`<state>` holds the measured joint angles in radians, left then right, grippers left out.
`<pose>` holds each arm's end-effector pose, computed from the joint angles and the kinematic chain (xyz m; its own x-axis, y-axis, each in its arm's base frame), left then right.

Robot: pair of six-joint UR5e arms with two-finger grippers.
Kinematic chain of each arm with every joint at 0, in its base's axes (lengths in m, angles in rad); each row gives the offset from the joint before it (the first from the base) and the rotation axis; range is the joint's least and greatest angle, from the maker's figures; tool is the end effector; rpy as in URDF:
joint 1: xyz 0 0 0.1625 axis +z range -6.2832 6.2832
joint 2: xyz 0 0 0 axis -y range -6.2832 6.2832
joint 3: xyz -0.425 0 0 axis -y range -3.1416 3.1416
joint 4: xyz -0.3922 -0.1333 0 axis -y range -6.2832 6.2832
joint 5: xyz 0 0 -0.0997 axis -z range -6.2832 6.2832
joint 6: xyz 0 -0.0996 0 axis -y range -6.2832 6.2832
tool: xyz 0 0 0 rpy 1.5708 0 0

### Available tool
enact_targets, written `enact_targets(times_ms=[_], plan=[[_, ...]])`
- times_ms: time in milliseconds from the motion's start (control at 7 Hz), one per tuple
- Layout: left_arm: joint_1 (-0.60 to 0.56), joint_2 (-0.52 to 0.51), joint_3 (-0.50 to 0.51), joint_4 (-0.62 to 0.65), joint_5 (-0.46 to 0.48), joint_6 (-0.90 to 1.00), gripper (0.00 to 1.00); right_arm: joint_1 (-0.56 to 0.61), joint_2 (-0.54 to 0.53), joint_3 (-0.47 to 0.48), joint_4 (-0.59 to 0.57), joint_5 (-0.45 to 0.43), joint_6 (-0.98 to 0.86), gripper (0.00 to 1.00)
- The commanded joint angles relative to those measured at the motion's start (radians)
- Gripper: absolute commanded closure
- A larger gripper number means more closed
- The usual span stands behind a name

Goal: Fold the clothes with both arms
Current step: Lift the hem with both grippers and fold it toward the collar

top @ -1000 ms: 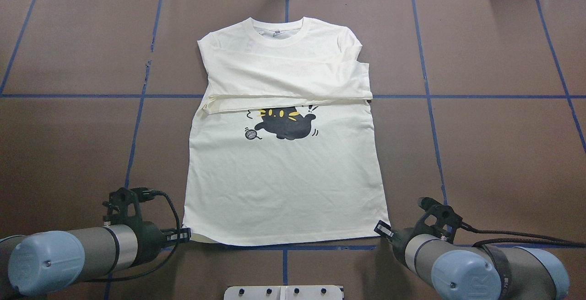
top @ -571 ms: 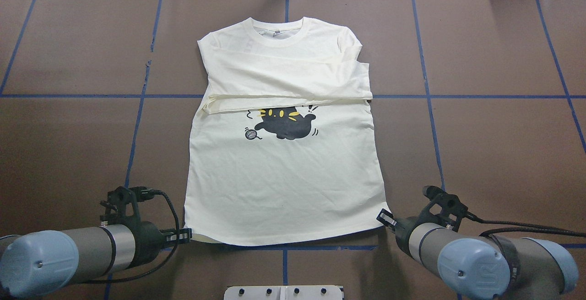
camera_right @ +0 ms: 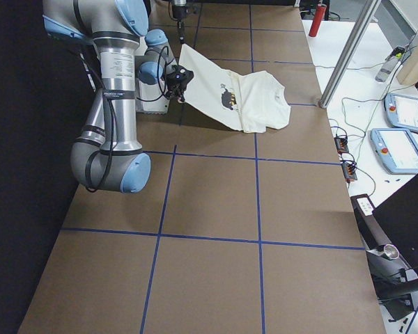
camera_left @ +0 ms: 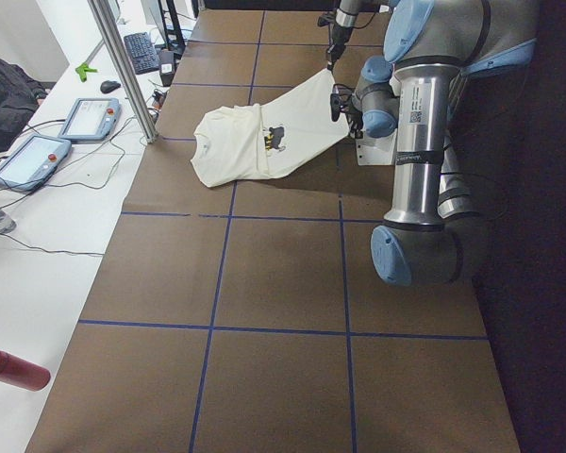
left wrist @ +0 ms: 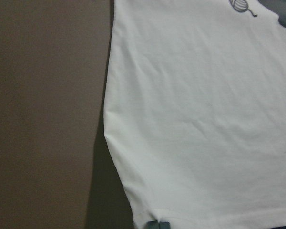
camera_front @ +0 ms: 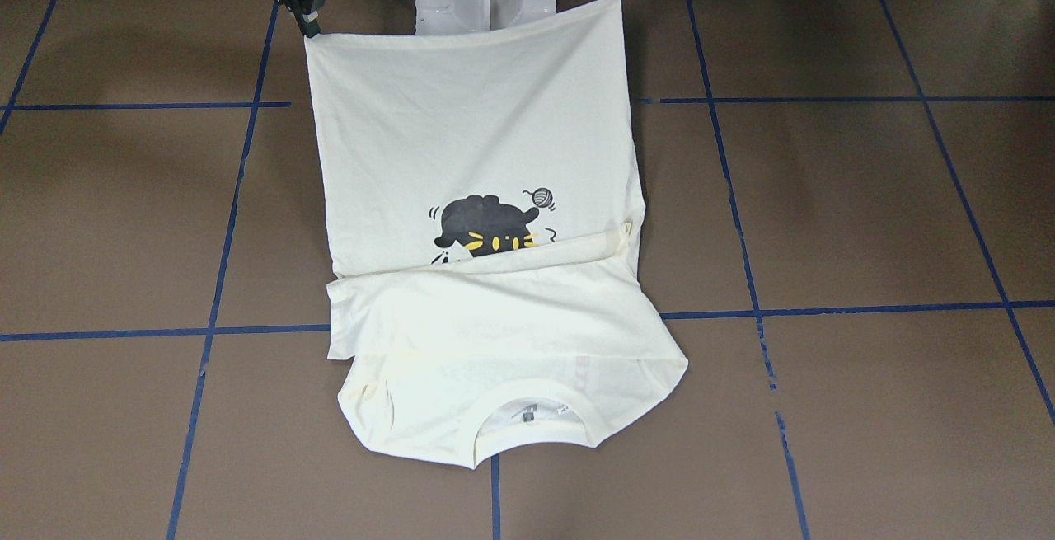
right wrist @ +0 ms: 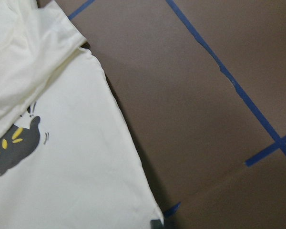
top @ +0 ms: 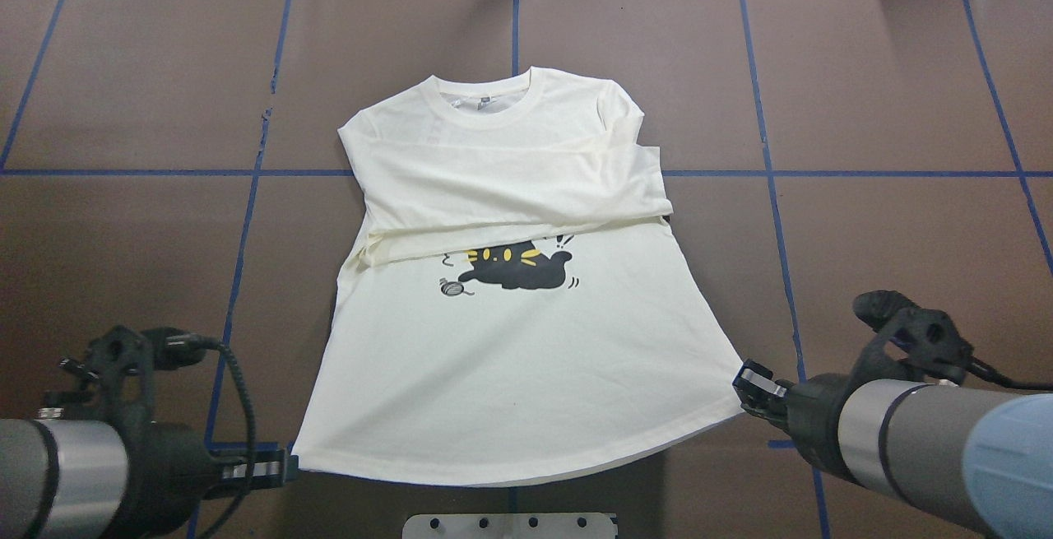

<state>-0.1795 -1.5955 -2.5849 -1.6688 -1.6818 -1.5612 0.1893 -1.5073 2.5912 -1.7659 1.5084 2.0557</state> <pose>0.3139 -0.1812 0.2005 0.4145 -0.0655 -0.9077 0.0746 0.9965 -0.0379 -0.3180 -0.2030 0.2253 0.4380 0.5576 0.7051 -0.4968 0.8039 -0.3271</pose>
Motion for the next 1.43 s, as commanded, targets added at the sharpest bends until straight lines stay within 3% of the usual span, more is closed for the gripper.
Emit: enact_targets(times_ms=[0, 286, 571, 857, 1000, 1286], plan=[[-0.072, -0.065, -0.069, 0.135, -0.058, 0.045, 1.0, 0.047, 0.115, 0.038, -0.148, 0.049, -0.044, 1.0], [-0.24, -0.2, 0.059, 0.174, -0.071, 0.224, 1.0, 0.215, 0.339, -0.189, -0.161, 0.074, -0.158, 1.0], [-0.418, -0.387, 0.283, 0.242, -0.118, 0.364, 1.0, 0.439, 0.439, -0.406, -0.124, 0.182, -0.305, 1.0], [-0.52, -0.446, 0.43, 0.233, -0.121, 0.484, 1.0, 0.54, 0.52, -0.642, 0.018, 0.196, -0.357, 1.0], [-0.552, -0.474, 0.524, 0.2, -0.116, 0.518, 1.0, 0.57, 0.582, -0.763, 0.069, 0.205, -0.371, 1.0], [-0.592, -0.483, 0.744, -0.013, -0.116, 0.556, 1.0, 0.578, 0.691, -0.999, 0.158, 0.204, -0.388, 1.0]])
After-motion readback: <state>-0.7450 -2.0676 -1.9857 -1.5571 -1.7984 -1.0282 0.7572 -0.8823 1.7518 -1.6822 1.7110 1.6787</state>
